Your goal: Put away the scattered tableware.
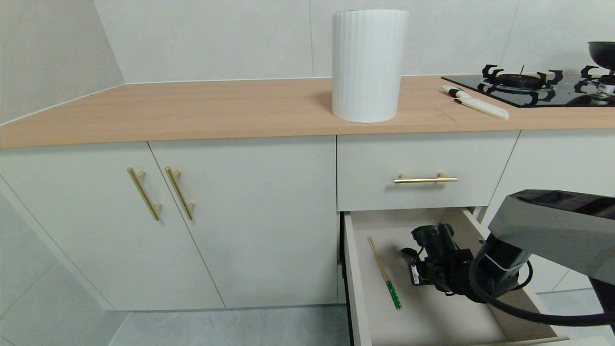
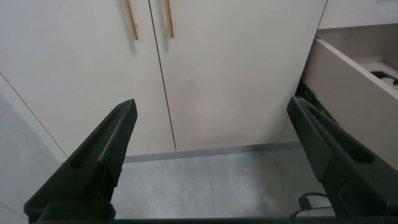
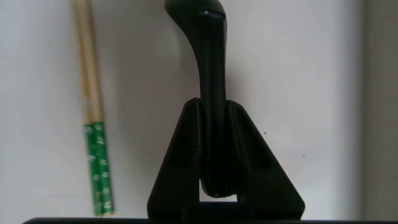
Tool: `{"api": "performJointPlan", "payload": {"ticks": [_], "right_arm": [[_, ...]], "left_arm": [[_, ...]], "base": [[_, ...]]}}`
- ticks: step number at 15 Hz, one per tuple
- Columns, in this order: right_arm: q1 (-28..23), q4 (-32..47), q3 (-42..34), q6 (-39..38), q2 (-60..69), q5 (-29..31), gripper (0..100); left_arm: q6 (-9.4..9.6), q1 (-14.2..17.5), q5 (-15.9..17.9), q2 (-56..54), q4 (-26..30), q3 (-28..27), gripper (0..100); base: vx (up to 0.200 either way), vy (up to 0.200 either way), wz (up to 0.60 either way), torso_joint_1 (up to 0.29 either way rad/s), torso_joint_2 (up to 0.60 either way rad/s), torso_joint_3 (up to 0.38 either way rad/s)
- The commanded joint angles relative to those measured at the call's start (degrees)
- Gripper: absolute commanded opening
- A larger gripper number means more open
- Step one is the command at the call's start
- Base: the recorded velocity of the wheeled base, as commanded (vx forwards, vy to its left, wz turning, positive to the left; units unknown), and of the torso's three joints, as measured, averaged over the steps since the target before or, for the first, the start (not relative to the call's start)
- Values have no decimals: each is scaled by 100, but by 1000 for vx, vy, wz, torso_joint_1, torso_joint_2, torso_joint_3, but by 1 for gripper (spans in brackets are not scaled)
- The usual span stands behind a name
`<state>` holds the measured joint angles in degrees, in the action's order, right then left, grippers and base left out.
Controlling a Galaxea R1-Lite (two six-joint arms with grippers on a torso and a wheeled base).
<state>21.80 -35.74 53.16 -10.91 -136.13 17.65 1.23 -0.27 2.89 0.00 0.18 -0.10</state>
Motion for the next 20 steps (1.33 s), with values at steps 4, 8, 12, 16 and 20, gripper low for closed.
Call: {"api": "performJointPlan", "payload": {"ticks": [4, 8, 12, 16, 20], "right_arm": [[-44, 6, 63, 1, -186, 1, 0], [-53, 6, 63, 1, -177, 1, 0], [-53, -3, 63, 1, -168, 10, 100], [-53, -3, 36, -8, -98, 10, 100], [-44, 67, -447, 19, 852, -51, 100]], "left_arm": [[0, 0, 1, 0, -1, 1, 100], [0, 0, 1, 0, -1, 1, 100], [0, 0, 1, 0, -1, 1, 100], [0, 0, 1, 0, -1, 1, 100], [0, 0, 1, 0, -1, 1, 100]], "base": [[0, 0, 0, 0, 0, 0], [0, 0, 0, 0, 0, 0], [0, 0, 0, 0, 0, 0], [0, 0, 0, 0, 0, 0], [0, 0, 0, 0, 0, 0]]}}
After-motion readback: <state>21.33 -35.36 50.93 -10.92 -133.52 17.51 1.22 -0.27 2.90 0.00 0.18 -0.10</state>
